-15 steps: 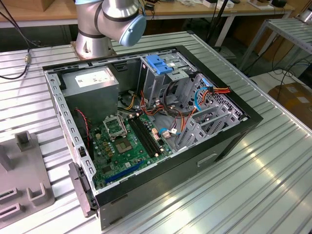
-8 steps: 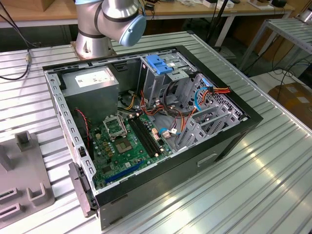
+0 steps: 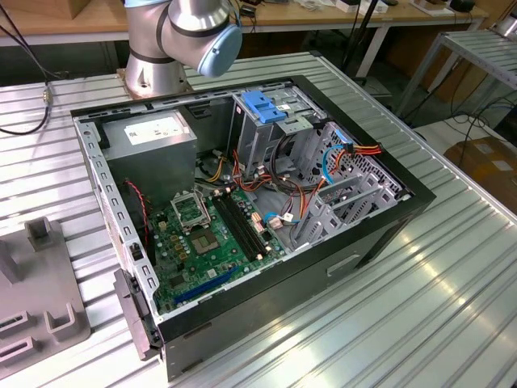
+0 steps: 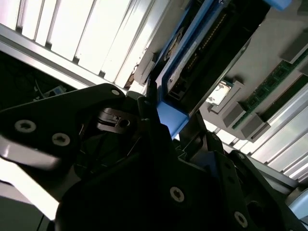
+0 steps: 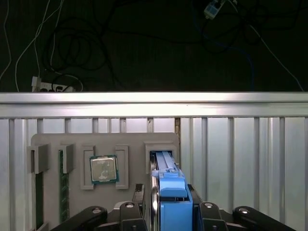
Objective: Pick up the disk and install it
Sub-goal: 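Pick up the disk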
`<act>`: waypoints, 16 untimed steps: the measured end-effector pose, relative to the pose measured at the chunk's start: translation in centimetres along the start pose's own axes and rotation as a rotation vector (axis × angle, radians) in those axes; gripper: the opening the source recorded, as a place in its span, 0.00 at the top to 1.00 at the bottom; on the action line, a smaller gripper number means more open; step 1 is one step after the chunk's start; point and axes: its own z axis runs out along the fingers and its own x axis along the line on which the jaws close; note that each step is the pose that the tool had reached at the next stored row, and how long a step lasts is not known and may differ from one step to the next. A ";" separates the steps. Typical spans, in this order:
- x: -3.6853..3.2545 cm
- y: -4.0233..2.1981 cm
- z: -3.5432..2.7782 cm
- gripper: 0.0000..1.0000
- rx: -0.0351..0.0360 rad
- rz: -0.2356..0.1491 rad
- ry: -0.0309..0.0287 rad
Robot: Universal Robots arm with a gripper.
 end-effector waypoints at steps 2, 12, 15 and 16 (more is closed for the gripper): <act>0.00 0.00 0.02 0.55 0.0001 0.000 0.0000; -0.52 0.01 0.21 0.55 0.0003 0.000 -0.0002; -0.37 0.02 0.25 0.55 0.0002 0.000 -0.0001; -0.37 0.02 0.24 0.55 0.0002 0.000 -0.0001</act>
